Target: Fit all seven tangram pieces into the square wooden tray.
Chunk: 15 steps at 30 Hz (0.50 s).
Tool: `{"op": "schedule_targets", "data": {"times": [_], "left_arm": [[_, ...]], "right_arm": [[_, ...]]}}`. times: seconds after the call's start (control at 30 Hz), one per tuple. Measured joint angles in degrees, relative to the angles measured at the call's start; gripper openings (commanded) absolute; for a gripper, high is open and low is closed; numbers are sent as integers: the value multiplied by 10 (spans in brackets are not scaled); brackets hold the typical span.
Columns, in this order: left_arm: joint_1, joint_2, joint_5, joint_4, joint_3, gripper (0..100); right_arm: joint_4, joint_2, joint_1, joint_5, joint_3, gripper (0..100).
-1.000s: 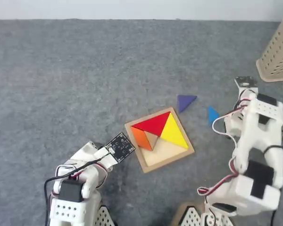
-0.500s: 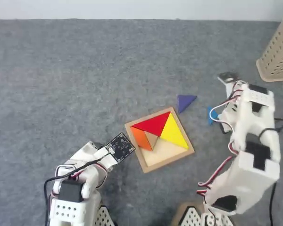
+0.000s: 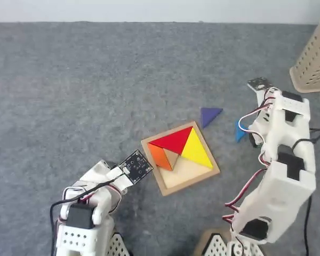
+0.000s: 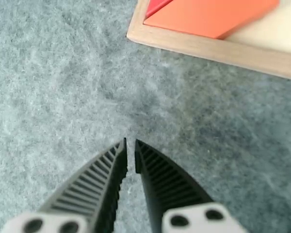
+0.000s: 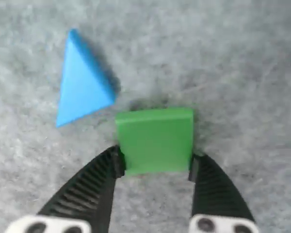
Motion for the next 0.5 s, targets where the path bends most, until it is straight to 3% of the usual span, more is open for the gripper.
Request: {"op": "schedule_targets", "data": {"times": [0.27,0.5], "left_arm": [[0,0,0,0,0,27],[0,0,0,0,0,27]], "right_arm": [[0,-34,9,-7,16,65],[-3,-228,-15,-8,159,65]]}}
